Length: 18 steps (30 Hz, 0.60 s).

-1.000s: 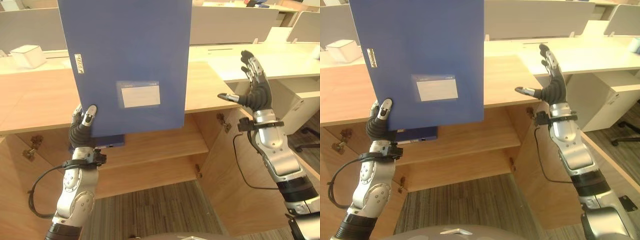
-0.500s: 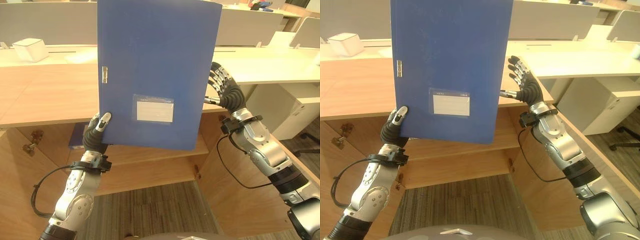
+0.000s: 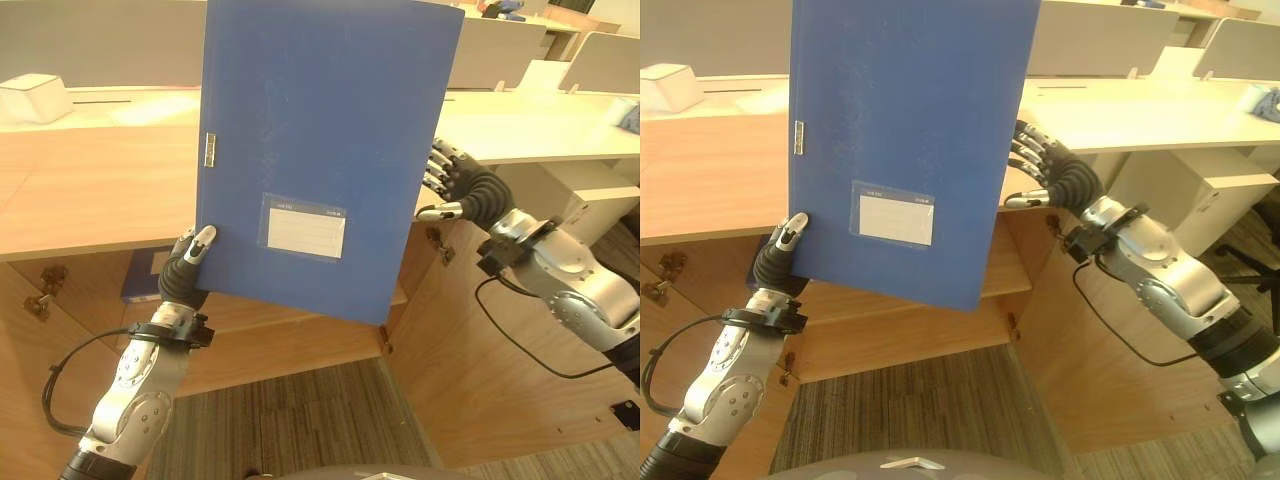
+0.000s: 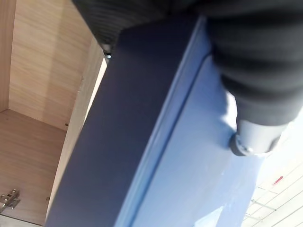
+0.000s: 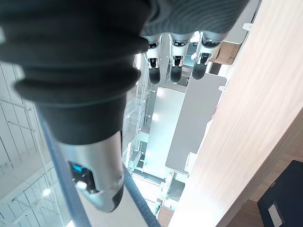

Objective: Put the empty folder in the office cabinet

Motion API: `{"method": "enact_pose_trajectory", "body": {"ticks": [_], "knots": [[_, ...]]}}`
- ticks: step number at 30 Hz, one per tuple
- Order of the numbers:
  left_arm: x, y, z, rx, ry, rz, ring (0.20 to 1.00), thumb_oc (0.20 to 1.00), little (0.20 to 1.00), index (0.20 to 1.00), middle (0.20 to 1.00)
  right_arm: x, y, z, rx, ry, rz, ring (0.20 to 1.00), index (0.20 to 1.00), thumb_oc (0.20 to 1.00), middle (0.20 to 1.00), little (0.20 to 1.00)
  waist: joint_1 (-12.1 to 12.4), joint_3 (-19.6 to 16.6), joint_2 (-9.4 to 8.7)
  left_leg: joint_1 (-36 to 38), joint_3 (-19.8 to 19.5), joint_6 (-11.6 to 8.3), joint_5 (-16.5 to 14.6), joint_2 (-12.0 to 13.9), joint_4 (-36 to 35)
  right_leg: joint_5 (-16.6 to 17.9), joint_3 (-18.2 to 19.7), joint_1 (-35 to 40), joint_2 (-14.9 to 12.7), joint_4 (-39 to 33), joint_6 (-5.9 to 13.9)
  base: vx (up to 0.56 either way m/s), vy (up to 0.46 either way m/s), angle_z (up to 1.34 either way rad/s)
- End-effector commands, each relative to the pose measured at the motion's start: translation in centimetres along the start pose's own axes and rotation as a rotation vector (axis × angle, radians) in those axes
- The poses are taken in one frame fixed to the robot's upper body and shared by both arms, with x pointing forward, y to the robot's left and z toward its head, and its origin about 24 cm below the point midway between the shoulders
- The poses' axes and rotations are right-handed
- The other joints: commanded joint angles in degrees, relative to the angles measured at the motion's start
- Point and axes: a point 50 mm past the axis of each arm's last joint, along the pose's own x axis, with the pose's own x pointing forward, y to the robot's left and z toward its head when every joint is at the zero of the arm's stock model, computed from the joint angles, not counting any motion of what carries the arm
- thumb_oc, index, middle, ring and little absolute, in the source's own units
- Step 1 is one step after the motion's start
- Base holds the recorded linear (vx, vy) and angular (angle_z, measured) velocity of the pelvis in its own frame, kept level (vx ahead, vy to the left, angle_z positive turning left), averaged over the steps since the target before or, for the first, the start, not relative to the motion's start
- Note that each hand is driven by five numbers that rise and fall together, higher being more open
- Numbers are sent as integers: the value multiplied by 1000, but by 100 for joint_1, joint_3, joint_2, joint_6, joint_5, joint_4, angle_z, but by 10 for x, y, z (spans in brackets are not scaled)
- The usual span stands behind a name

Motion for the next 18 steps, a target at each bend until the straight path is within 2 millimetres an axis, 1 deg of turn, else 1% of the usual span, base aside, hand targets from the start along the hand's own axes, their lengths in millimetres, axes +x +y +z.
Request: {"method": "enact_pose_trajectory", "body": {"ticks": [1, 4, 5, 9, 12, 13, 14, 16, 18], "knots": [[9, -13, 29, 73, -129, -136, 200, 200, 200, 200, 200, -3, -10, 21, -1, -93, -6, 1000, 1000, 1000, 1000, 1000, -28, -335, -45, -150, -384, -232, -51, 210, -55, 77, -83, 72, -344, -12, 390, 0, 0, 0], [9, -13, 31, 79, -132, -146, 200, 200, 200, 200, 200, -15, -12, 21, 2, -66, 1, 1000, 1000, 1000, 1000, 1000, -45, -341, -50, -161, -386, -242, -50, 215, -55, 76, -88, 62, -343, -12, 398, 0, 0, 0], [9, -13, 31, 79, -132, -146, 200, 200, 200, 200, 200, -15, -12, 21, 2, -66, 1, 1000, 1000, 1000, 1000, 1000, -45, -341, -50, -161, -386, -242, -50, 215, -55, 76, -88, 62, -343, -12, 398, 0, 0, 0], [7, -11, 30, 84, -131, -153, 200, 200, 200, 200, 200, -27, -12, 21, 3, -7, 35, 1000, 1000, 1000, 1000, 1000, -81, -354, -64, -179, -367, -262, -39, 227, -55, 77, -89, 39, -340, -12, 409, 0, 0, 0], [7, -11, 30, 87, -131, -156, 200, 200, 200, 200, 200, -27, -9, 21, 4, -1, 52, 1000, 1000, 1000, 1000, 1000, -82, -355, -63, -182, -364, -265, -36, 230, -55, 78, -89, 33, -340, -12, 411, -9, 0, -1], [9, -12, 28, 97, -125, -164, 200, 200, 200, 200, 200, -18, 3, 21, 38, 13, 133, 1000, 1000, 1000, 1000, 1000, -70, -348, -77, -185, -353, -275, -29, 238, -55, 92, -73, 12, -330, -12, 411, -28, -1, -4], [9, -11, 29, 98, -126, -162, 200, 200, 200, 200, 200, -17, 3, 21, 37, 13, 136, 1000, 1000, 1000, 1000, 1000, -83, -348, -70, -185, -352, -275, -29, 238, -55, 92, -72, 12, -330, -12, 411, -32, -1, -5], [10, -10, 28, 104, -121, -162, 200, 200, 200, 200, 200, -7, 14, 26, 61, -2, 207, 1000, 1000, 1000, 1000, 1000, -61, -355, -98, -187, -337, -282, -20, 246, -55, 101, -68, -1, -325, -12, 411, 0, 0, 0], [10, -10, 28, 108, -119, -162, 200, 200, 200, 200, 200, -3, 18, 28, 69, -5, 233, 1000, 1000, 1000, 1000, 1000, -53, -355, -103, -189, -338, -283, -16, 249, -55, 105, -66, -7, -325, -12, 409, 0, 0, 0]]}}
